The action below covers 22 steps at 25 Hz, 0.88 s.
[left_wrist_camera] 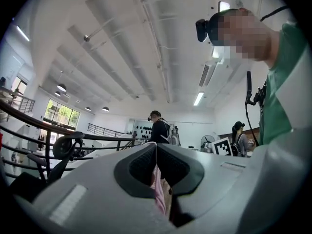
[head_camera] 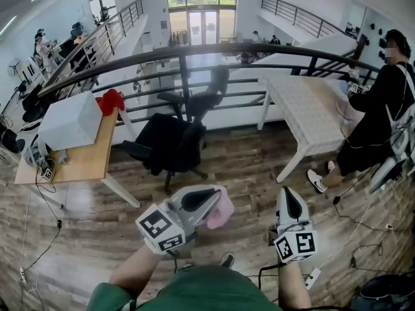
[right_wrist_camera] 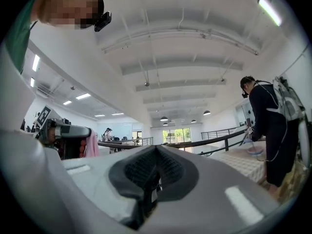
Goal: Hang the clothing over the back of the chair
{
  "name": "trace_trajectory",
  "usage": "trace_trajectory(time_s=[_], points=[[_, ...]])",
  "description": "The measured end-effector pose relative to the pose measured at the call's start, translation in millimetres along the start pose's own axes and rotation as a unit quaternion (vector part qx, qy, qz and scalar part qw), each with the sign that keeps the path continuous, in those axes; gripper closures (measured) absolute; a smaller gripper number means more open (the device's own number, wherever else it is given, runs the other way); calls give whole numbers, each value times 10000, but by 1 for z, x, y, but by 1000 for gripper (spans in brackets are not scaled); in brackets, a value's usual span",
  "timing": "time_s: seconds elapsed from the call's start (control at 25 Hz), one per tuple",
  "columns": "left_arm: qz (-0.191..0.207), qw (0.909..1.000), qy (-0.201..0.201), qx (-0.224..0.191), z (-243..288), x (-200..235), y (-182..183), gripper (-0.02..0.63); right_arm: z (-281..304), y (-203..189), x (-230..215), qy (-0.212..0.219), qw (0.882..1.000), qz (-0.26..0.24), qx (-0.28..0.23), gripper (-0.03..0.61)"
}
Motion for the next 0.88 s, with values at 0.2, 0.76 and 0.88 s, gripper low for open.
trace_trajectory(time_s=[0.2, 0.76, 0.88], points=[[33, 9993, 383, 36, 44, -7, 3, 600, 4, 2, -54, 170, 9997, 184, 2, 575], [-105, 9972, 708, 197, 98, 18, -19, 600, 53, -26, -115, 399, 9977, 427, 336, 575], [-161, 9977, 616, 237, 119, 39, -24, 600, 71, -31, -127, 321, 9977, 438, 409, 575]])
Point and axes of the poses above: the fingertips, and each gripper's own axes: z forward along the fingers, x to its left, y out of its top, the point moved 6 cm from there along -z, backward along the fingers, and after that the axes turned 1 degree about y, right-handed, at the moved point
